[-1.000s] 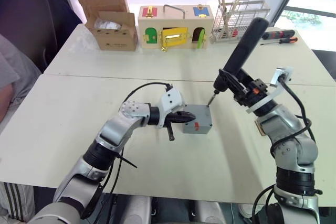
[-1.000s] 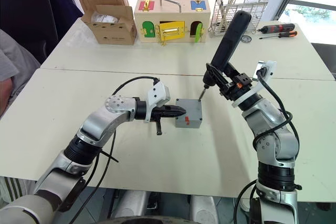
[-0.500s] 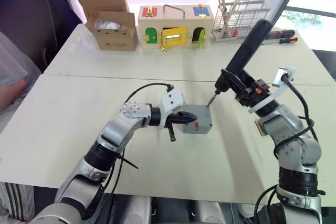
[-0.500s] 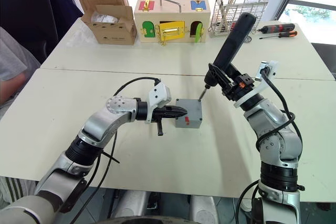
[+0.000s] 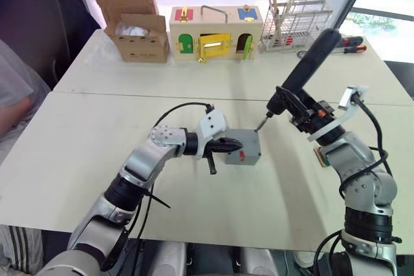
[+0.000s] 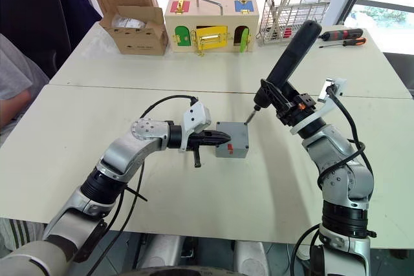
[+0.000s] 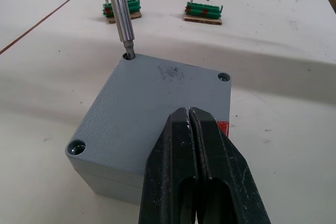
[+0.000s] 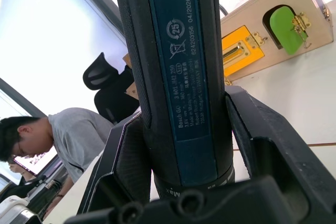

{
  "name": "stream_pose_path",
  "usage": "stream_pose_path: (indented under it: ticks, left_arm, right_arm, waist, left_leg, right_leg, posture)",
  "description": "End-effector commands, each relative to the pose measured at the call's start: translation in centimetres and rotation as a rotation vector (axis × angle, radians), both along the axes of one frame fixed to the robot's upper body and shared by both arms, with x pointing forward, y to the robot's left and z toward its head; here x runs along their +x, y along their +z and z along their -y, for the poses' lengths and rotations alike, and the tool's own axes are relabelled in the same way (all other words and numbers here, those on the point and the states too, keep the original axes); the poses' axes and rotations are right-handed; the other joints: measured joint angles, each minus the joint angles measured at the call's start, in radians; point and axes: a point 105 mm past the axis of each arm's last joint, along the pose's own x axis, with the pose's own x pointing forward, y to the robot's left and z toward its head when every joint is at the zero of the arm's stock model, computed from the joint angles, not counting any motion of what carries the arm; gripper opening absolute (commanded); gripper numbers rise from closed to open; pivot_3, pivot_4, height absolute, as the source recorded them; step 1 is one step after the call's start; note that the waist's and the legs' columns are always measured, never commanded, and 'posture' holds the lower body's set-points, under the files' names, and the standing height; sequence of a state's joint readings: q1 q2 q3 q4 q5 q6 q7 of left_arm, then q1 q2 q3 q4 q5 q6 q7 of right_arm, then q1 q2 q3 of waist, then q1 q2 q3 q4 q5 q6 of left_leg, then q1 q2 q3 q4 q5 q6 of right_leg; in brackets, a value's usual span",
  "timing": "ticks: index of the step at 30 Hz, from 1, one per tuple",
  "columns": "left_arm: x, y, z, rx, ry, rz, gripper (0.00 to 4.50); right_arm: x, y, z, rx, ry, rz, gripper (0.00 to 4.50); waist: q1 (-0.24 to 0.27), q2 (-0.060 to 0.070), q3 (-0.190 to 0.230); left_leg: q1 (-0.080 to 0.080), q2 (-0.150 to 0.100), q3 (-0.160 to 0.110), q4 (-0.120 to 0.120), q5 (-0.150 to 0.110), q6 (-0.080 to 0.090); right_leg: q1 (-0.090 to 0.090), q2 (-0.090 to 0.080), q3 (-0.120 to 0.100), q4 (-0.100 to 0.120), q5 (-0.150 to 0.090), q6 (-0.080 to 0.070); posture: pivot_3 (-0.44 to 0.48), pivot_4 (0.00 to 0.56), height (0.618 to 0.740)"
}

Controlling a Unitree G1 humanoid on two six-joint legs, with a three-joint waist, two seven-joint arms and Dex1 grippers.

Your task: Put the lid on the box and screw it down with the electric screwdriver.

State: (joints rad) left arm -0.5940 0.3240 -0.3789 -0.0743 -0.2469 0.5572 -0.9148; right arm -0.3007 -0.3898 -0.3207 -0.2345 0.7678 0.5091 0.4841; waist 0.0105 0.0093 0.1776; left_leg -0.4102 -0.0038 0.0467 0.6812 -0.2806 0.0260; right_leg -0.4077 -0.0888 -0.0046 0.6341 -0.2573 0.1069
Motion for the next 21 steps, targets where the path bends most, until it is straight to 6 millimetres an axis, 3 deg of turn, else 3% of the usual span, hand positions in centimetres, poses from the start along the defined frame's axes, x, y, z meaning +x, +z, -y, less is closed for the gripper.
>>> stream_pose_path:
  ticks: [1, 10, 15, 21]
  left_arm:
    - [-0.3, -0.6, 0.1, 0.028, -0.012, -0.007, 0.00]
    - [-0.3, -1.0, -0.2, 0.043, -0.007, -0.019, 0.00]
    - [-0.3, -1.5, -0.4, 0.050, 0.005, -0.021, 0.00]
    - [-0.5, -1.7, -0.4, 0.052, 0.007, -0.026, 0.00]
  right_arm:
    - [-0.7, 1.0, -0.7, -0.086, 0.016, 0.076, 1.96]
    - [-1.6, -0.7, -4.9, -0.298, 0.147, 0.092, 1.96]
    - [-2.1, -2.4, -5.8, -0.300, 0.190, 0.054, 1.96]
    - [-2.1, -3.9, -5.5, -0.289, 0.174, 0.011, 1.96]
  waist:
    - [0.000, 0.000, 0.000]
    - [-0.001, -0.001, -0.001]
    - [-0.002, -0.007, -0.005]
    - [-0.007, -0.015, -0.016]
  left_leg:
    - [0.000, 0.000, 0.000, 0.000, 0.000, 0.000]
    - [0.000, 0.000, 0.000, 0.000, 0.000, 0.000]
    - [0.001, 0.001, 0.000, 0.000, 0.000, 0.000]
    - [0.003, 0.002, -0.001, -0.002, -0.001, 0.001]
  right_leg:
    - [0.000, 0.000, 0.000, 0.000, 0.000, 0.000]
    - [0.000, 0.000, 0.000, 0.000, 0.000, 0.000]
    - [0.001, 0.001, 0.000, 0.000, 0.000, 0.000]
    - [0.002, 0.001, 0.000, -0.002, 0.000, 0.000]
  posture:
    - [0.000, 0.150, 0.731]
    - [0.000, 0.150, 0.731]
    - [0.000, 0.150, 0.731]
    - [0.000, 0.150, 0.731]
